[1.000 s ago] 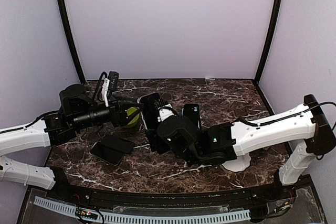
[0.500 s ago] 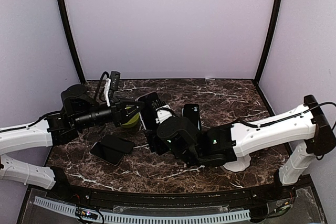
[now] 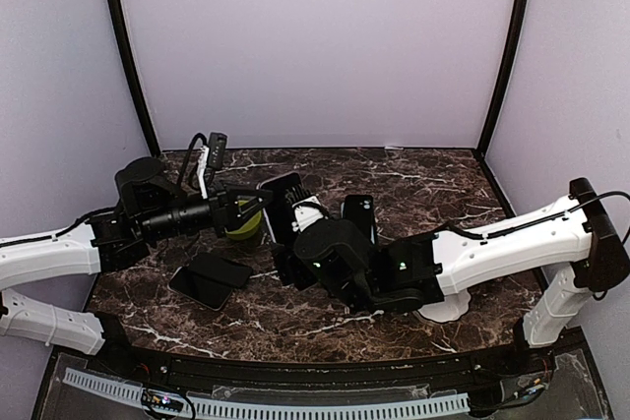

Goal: Put the phone into the phone case
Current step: Pass from the right arm to the left, then press the corner of the phone case at the top left corner of the phone case.

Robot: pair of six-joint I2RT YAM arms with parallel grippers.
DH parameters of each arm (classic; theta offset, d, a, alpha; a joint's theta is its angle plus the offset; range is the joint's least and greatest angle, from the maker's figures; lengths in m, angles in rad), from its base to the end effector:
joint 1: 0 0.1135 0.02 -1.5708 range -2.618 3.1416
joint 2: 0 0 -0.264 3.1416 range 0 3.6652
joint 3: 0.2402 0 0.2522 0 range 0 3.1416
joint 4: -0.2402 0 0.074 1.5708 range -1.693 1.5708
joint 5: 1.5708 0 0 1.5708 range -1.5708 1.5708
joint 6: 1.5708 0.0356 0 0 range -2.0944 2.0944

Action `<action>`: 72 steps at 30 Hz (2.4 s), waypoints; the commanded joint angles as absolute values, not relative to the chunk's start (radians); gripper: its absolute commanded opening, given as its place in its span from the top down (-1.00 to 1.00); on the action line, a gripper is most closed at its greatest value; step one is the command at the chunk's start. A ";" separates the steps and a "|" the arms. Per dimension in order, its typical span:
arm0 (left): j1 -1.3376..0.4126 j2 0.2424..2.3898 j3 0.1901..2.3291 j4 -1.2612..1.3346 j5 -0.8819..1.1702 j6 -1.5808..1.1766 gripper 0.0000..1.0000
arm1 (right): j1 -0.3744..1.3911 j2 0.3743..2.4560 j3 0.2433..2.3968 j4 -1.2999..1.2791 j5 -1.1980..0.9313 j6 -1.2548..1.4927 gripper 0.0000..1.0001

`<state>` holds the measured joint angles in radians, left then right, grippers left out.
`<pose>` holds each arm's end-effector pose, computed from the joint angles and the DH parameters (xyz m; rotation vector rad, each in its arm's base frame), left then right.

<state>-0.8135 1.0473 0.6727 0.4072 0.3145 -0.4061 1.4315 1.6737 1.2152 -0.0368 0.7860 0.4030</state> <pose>0.1608 -0.1861 0.3119 0.5975 1.5587 -1.1888 0.0778 0.3734 0.2744 -0.5197 1.8644 0.4160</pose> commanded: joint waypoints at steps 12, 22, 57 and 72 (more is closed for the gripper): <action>-0.858 1.097 0.517 0.592 0.305 -0.119 1.00 | 1.335 1.283 0.934 0.037 0.407 0.388 -0.97; -0.939 0.986 0.382 0.733 0.056 -0.106 1.00 | 1.296 1.453 1.123 0.039 0.462 0.266 -0.97; -1.069 1.435 0.564 1.014 0.246 -0.056 1.00 | 1.219 1.325 1.040 -0.233 0.527 0.414 -0.97; -1.067 1.792 0.425 1.588 0.316 -0.114 1.00 | 1.204 1.426 0.979 -0.105 0.558 0.381 -0.97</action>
<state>-1.0645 1.7504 0.4393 1.3693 0.2768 -0.0933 1.2125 1.4189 1.0172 -0.2031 0.5259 0.3992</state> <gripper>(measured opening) 0.148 0.986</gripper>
